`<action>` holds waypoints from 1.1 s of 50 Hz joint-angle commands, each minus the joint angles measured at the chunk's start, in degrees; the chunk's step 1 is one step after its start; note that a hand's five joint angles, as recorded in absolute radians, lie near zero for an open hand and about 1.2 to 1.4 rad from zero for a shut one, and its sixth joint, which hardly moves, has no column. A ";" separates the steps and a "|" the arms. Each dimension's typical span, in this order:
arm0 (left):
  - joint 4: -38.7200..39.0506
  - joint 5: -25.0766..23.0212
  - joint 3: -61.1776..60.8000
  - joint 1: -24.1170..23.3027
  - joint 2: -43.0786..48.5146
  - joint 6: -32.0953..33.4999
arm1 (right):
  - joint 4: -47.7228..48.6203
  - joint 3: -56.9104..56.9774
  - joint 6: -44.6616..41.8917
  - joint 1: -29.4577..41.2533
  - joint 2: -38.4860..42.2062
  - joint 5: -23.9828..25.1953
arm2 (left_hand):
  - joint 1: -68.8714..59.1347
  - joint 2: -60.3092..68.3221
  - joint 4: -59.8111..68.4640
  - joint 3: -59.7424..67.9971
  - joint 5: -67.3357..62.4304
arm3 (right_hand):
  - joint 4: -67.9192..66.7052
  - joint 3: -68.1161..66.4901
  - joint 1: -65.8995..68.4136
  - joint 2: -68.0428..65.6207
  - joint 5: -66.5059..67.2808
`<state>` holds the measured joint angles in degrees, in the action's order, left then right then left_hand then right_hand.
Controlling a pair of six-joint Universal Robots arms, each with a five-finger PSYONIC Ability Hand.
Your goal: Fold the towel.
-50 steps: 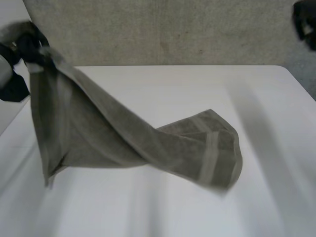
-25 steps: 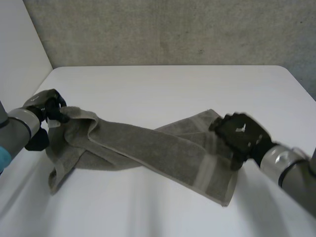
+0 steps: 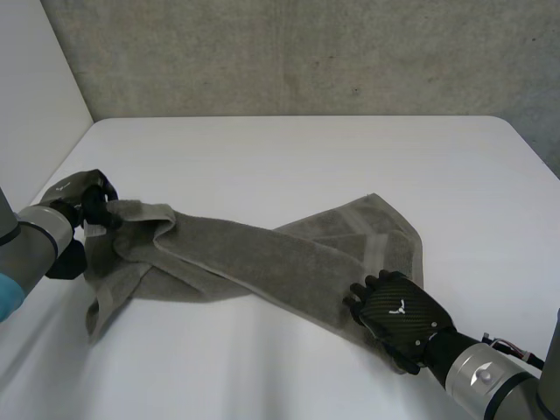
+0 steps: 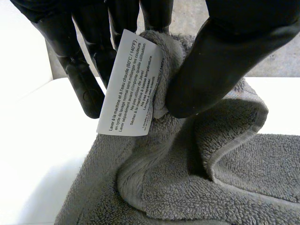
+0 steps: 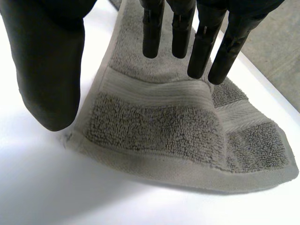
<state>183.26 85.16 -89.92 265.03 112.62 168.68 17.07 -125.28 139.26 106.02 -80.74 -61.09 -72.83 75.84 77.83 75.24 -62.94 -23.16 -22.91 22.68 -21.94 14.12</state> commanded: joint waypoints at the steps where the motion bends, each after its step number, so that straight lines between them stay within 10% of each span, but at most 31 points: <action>1: 0.08 0.00 -0.25 -0.04 0.14 -0.02 | 1.73 -0.31 -2.33 -0.11 1.28 0.09 | -7.17 4.16 2.17 4.76 -7.06 | -3.24 -3.49 3.72 -4.46 2.28; 36: 0.08 -0.09 -0.25 -0.04 0.32 -0.02 | 7.62 1.88 -2.95 -0.03 6.12 -2.11 | -7.17 4.16 2.17 4.76 -7.06 | -10.64 -10.89 11.12 -11.86 9.68; 55: 0.08 -0.09 -0.34 -0.04 0.14 -0.02 | 7.89 2.94 -2.86 -0.03 6.64 -2.64 | -7.17 4.16 2.17 4.76 -7.06 | -38.57 -38.82 39.04 -39.78 37.61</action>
<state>183.34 85.08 -90.21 264.99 112.82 168.66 24.97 -122.67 136.33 106.05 -74.00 -63.37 -72.80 75.84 78.07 75.46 -62.94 -53.53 -53.51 53.89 -53.83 43.21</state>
